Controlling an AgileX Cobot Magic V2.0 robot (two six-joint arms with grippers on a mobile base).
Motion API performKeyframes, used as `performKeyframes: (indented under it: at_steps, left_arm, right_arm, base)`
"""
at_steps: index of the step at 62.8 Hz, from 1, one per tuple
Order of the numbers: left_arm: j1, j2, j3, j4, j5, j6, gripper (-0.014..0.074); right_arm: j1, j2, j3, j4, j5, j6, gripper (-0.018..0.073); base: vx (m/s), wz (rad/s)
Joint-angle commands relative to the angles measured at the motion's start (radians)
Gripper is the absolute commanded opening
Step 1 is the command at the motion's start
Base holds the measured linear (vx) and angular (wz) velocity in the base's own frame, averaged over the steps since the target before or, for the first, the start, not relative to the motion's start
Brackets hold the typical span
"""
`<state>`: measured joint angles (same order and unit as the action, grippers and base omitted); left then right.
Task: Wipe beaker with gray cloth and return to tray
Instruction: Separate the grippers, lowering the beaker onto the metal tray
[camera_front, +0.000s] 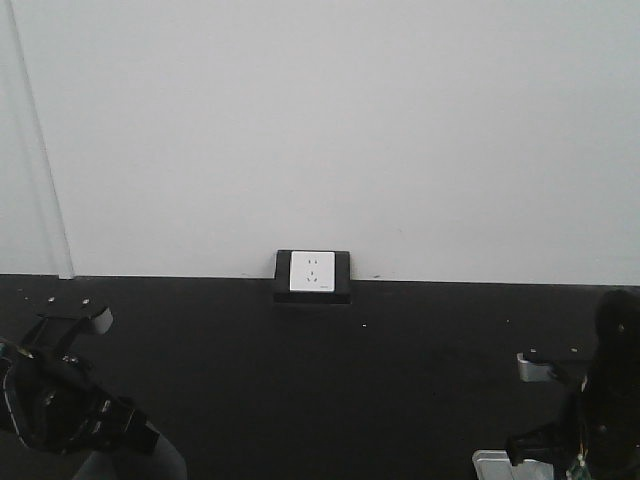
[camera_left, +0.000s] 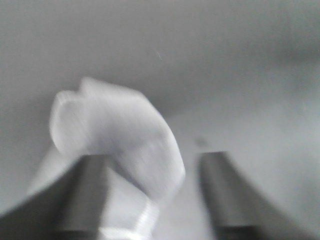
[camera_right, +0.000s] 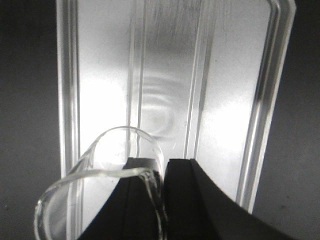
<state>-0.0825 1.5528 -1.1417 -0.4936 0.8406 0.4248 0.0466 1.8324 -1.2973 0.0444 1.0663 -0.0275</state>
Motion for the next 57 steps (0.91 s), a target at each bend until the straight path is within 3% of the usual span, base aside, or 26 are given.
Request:
performKeyframes:
  at_steps: [1,29,57]
  left_arm:
    - [-0.005,-0.043,-0.033,-0.032,0.009,-0.005,0.0609]
    - [-0.005,-0.048,-0.033,-0.032,0.044,-0.005,0.0587]
    - [-0.005,-0.048,-0.033,-0.032,0.045,-0.005,0.0587]
  right_arm:
    - [-0.006,-0.027,-0.027,0.001,-0.035,-0.007,-0.0008]
    - [-0.006,0.058,-0.027,0.006,-0.057,0.014,0.0041]
    - [-0.006,0.028,-0.032,0.019,-0.056,0.028,0.0273]
  base:
    - [0.0,0.0]
    - [0.0,0.0]
    - [0.0,0.0]
